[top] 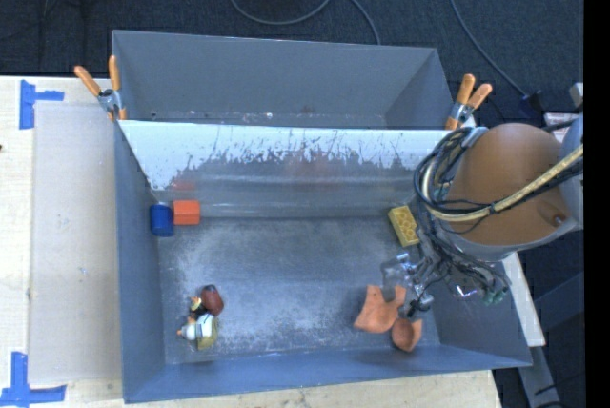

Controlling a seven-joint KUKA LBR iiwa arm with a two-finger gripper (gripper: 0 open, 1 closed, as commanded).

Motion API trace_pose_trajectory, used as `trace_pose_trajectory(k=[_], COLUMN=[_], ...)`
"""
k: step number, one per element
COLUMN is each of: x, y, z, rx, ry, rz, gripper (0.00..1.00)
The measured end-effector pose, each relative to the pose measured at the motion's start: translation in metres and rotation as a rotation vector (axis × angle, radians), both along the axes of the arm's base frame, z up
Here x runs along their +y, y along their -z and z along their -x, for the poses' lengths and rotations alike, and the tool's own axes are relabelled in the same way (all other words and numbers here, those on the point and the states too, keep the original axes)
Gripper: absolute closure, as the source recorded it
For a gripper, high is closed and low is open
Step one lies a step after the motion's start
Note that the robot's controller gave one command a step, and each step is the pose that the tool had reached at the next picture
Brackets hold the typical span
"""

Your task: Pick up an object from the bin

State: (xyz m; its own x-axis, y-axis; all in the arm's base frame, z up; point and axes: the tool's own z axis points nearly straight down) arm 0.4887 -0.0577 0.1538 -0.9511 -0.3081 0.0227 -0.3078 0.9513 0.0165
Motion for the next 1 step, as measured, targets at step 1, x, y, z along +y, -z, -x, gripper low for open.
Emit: trace_pose_trajectory(k=[1], x=[-0.0028], y=[-0.0700], z=[-0.0066], rx=[-0.018], ry=[-0.005], rz=[0.002], gripper=[1.00])
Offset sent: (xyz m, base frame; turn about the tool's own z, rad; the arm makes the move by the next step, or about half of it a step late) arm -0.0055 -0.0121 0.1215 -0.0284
